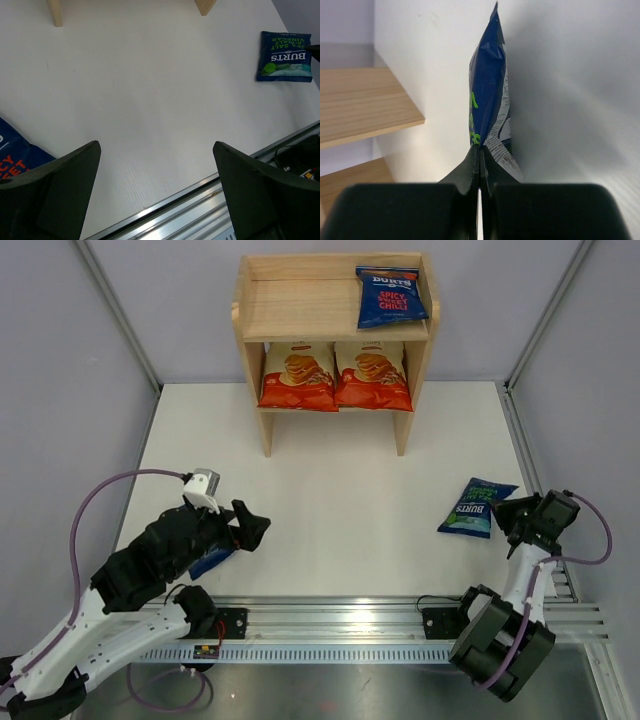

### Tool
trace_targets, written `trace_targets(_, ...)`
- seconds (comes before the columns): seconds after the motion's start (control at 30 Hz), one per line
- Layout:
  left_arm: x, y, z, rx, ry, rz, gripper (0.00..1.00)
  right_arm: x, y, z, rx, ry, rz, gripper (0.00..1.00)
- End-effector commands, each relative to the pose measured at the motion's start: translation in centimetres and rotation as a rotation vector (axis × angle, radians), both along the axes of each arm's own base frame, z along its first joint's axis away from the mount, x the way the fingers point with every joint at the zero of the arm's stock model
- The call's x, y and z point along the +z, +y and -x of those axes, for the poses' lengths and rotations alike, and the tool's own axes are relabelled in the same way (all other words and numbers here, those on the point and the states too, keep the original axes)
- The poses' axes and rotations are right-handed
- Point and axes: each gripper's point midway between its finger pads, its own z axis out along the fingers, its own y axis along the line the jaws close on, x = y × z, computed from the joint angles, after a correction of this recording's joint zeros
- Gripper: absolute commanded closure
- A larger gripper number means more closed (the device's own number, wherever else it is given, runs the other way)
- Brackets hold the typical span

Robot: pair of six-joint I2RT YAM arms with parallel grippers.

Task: Place and organize the chips bags onto the shelf

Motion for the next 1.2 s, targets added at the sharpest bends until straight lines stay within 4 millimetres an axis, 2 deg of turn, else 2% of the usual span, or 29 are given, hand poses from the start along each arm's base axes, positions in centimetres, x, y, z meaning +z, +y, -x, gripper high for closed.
trace_targets(0.0, 0.8, -2.2, -0.8, 0.015, 0.025, 0.137, 0.01, 2.2, 2.0, 0.0, 0.015, -0.088, -0.080, 1.00)
trace_targets(0.03, -0.1, -2.8, -0.9, 0.015, 0.053, 0.137, 0.01, 3.3, 2.7, -0.1, 0.022, -0.124, -0.088, 1.00)
trace_targets(0.13, -0.1, -5.0, -1.3, -0.005, 0.098, 0.231, 0.01, 5.7, 3.9, -0.3, 0.039, -0.174, -0.098, 1.00)
trace_targets(0.23, 0.1, -7.3, -1.5, -0.038, 0.136, 0.343, 0.01, 7.8, 6.4, -0.9, 0.085, -0.226, -0.129, 1.00)
trace_targets(0.27, 0.1, -8.4, -1.8, -0.045, 0.157, 0.392, 0.01, 8.4, 7.9, -1.1, 0.128, -0.232, -0.135, 1.00)
trace_targets(0.37, 0.7, -10.5, -2.2, -0.088, 0.168, 0.472, 0.01, 10.5, 9.9, -1.7, 0.159, -0.282, -0.153, 1.00)
trace_targets(0.4, 0.4, -11.0, -2.3, -0.093, 0.184, 0.490, 0.01, 11.6, 11.6, -2.0, 0.212, -0.313, -0.161, 1.00)
trace_targets(0.43, 0.5, -11.4, -2.3, -0.108, 0.186, 0.506, 0.01, 12.1, 12.3, -2.1, 0.219, -0.324, -0.188, 1.00)
trace_targets(0.47, 1.5, -12.3, -2.3, -0.146, 0.168, 0.560, 0.01, 12.8, 13.0, -2.2, 0.236, -0.338, -0.195, 1.00)
trace_targets(0.5, 0.8, -12.6, -2.4, -0.145, 0.175, 0.571, 0.01, 13.4, 14.4, -2.4, 0.266, -0.357, -0.199, 1.00)
trace_targets(0.57, 1.7, -13.4, -2.3, -0.179, 0.168, 0.663, 0.01, 15.0, 15.9, -2.7, 0.288, -0.404, -0.220, 1.00)
trace_targets(0.6, 1.9, -13.6, -2.4, -0.177, 0.161, 0.722, 0.01, 15.3, 17.3, -2.7, 0.307, -0.414, -0.246, 1.00)
trace_targets(0.63, 0.5, -13.5, -2.5, -0.167, 0.180, 0.702, 0.01, 15.9, 17.8, -2.7, 0.313, -0.434, -0.260, 1.00)
trace_targets(0.67, 1.4, -13.6, -2.6, -0.163, 0.174, 0.768, 0.01, 16.2, 18.4, -2.8, 0.315, -0.447, -0.276, 1.00)
trace_targets(0.7, 0.4, -13.7, -2.7, -0.153, 0.190, 0.774, 0.01, 16.9, 19.6, -2.9, 0.333, -0.465, -0.295, 1.00)
trace_targets(0.77, 0.2, -13.5, -3.3, -0.107, 0.203, 0.795, 0.01, 18.9, 21.1, -3.1, 0.369, -0.525, -0.312, 1.00)
trace_targets(0.8, -0.4, -13.6, -3.6, -0.088, 0.222, 0.786, 0.01, 19.1, 21.5, -3.5, 0.357, -0.530, -0.318, 1.00)
trace_targets(0.83, -0.5, -13.6, -3.8, -0.078, 0.225, 0.793, 0.01, 19.6, 23.4, -3.0, 0.408, -0.542, -0.337, 1.00)
trace_targets(0.87, -0.5, -13.7, -3.9, -0.070, 0.230, 0.807, 0.01, 20.8, 23.8, -3.3, 0.399, -0.581, -0.343, 1.00)
trace_targets(0.9, -0.4, -13.7, -4.0, -0.071, 0.229, 0.820, 0.01, 20.9, 24.5, -3.6, 0.398, -0.578, -0.355, 1.00)
trace_targets(0.93, 0.1, -13.9, -4.1, -0.085, 0.208, 0.849, 0.01, 21.3, 26.2, -3.0, 0.437, -0.582, -0.376, 1.00)
trace_targets(1.0, 0.6, -14.0, -4.1, -0.104, 0.178, 0.868, 0.01, 22.5, 27.7, -3.3, 0.442, -0.609, -0.413, 1.00)
trace_targets(1.03, 1.7, -14.1, -4.1, -0.127, 0.138, 0.904, 0.01, 23.0, 28.9, -2.8, 0.468, -0.617, -0.436, 1.00)
trace_targets(1.07, 1.9, -14.1, -4.0, -0.148, 0.112, 0.907, 0.01, 24.0, 29.5, -2.8, 0.470, -0.649, -0.453, 1.00)
trace_targets(1.13, 2.5, -14.0, -4.1, -0.157, 0.076, 0.913, 0.01, 24.3, 30.6, -2.9, 0.483, -0.647, -0.470, 1.00)
trace_targets(1.17, 2.5, -13.9, -4.1, -0.151, 0.073, 0.910, 0.01, 25.3, 31.5, -2.4, 0.504, -0.671, -0.489, 1.00)
